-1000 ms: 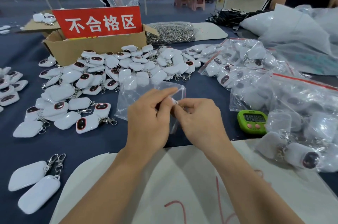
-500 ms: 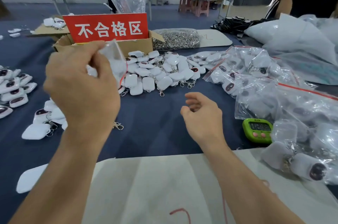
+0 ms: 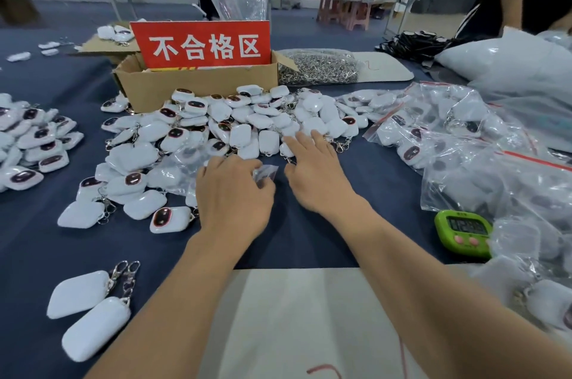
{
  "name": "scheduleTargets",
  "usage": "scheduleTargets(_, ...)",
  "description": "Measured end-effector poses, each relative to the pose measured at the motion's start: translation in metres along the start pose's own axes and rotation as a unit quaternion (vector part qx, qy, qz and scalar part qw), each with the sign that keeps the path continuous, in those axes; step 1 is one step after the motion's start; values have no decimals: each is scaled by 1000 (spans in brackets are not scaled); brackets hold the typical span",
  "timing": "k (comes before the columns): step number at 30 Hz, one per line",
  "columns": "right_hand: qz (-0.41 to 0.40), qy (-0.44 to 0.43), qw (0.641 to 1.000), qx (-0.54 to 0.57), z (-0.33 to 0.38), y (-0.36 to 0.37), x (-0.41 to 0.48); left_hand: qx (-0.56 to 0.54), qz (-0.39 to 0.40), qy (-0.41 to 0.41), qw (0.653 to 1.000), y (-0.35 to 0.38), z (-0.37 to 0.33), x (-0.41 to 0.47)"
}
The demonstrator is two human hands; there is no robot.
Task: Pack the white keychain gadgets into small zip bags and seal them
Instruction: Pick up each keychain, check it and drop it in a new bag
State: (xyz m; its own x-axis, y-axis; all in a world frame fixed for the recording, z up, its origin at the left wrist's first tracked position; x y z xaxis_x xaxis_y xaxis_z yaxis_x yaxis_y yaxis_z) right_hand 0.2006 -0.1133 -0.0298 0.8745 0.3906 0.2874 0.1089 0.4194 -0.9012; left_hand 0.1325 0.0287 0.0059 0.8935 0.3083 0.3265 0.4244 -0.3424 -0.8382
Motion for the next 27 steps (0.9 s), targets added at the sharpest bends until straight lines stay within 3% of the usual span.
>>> scheduleTargets(7, -87, 49, 994, 50, 11, -29, -37, -47, -69, 105, 991, -14, -27, -15)
scheduleTargets(9, -94, 61, 993, 38, 12, -35, -53, -101, -44, 115, 987, -16, -36, -21)
scheduleTargets(11, -117, 113, 979, 122, 7, -39, -70, -230, 50, 76, 969, -7, -38, -26)
scheduleTargets(13, -164, 180, 945, 220, -6, -43, -90, -331, 137, 11, 933, 6, -37, -31)
scheduleTargets(15, -209, 218, 897, 321, -19, -46, -106, -328, 156, -8, 932, 14, -36, -36)
scheduleTargets(17, -239, 238, 818, 466, -22, -45, -114, -301, 175, -4, 937, 19, -36, -39)
scheduleTargets(19, -240, 249, 755, 558, -20, -42, -114, -318, 229, 7, 920, 25, -42, -42)
scheduleTargets(21, -224, 254, 733, 590, -17, -40, -109, -356, 244, 5, 902, 25, -44, -40)
scheduleTargets(22, -211, 261, 737, 587, -16, -39, -106, -381, 236, -10, 894, 23, -41, -37)
scheduleTargets(25, -137, 261, 818, 494, -14, -40, -101, -420, 196, -72, 883, 24, -29, -29)
scheduleTargets(27, -102, 246, 846, 463, -9, -40, -100, -433, 177, -86, 879, 24, -24, -26)
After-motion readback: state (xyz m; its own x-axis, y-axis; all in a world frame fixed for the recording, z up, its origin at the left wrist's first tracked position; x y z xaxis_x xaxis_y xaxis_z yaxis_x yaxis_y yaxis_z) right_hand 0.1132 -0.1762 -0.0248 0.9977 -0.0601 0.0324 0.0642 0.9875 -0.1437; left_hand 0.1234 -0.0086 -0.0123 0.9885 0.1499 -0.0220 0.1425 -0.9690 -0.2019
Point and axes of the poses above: each hand's wrist, its own x-axis towards the middle knuckle, its own y-axis out of the palm, z = x × y, the point moved 7 cm from there along x, towards the middle knuckle, and after that the axes turned 10 degrees about -y, right-handed, at the moved point
